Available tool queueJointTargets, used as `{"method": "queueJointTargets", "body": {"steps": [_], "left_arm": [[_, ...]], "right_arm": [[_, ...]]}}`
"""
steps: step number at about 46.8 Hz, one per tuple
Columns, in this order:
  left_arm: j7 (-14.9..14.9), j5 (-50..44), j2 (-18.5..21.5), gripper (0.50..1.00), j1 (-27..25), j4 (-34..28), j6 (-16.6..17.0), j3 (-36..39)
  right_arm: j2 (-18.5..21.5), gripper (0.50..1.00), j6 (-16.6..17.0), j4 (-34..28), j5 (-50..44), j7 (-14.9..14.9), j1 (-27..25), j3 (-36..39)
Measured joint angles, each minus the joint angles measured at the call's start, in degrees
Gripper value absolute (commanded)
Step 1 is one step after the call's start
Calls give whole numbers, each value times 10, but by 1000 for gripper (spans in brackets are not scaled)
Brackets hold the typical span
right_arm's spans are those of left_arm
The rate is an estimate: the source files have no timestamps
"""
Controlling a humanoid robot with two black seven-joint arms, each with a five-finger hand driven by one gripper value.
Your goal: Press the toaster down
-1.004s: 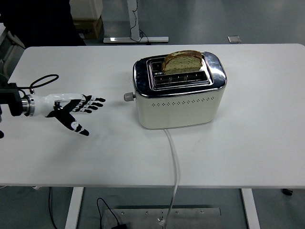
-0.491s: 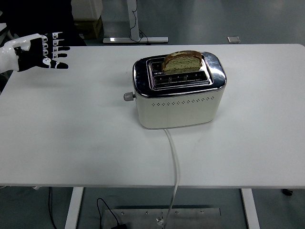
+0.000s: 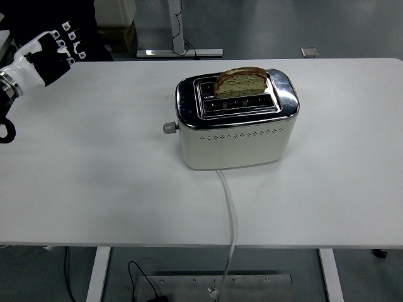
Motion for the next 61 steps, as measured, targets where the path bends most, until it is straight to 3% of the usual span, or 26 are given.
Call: {"method": "queueJointTargets", "body": {"steps": [8,25,61], "left_arm": [[-34,-16,-12,1000,17,19,0,-1],[-35,-27,-24,1000,43,22,18,-1],[-35,-27,-35,1000,50,22,17,-1]], "right_arm": [[0,998,0,0,0,0,0,0],[0,998,1,0,0,0,0,0],[0,998,0,0,-2,0,4,-1]]}}
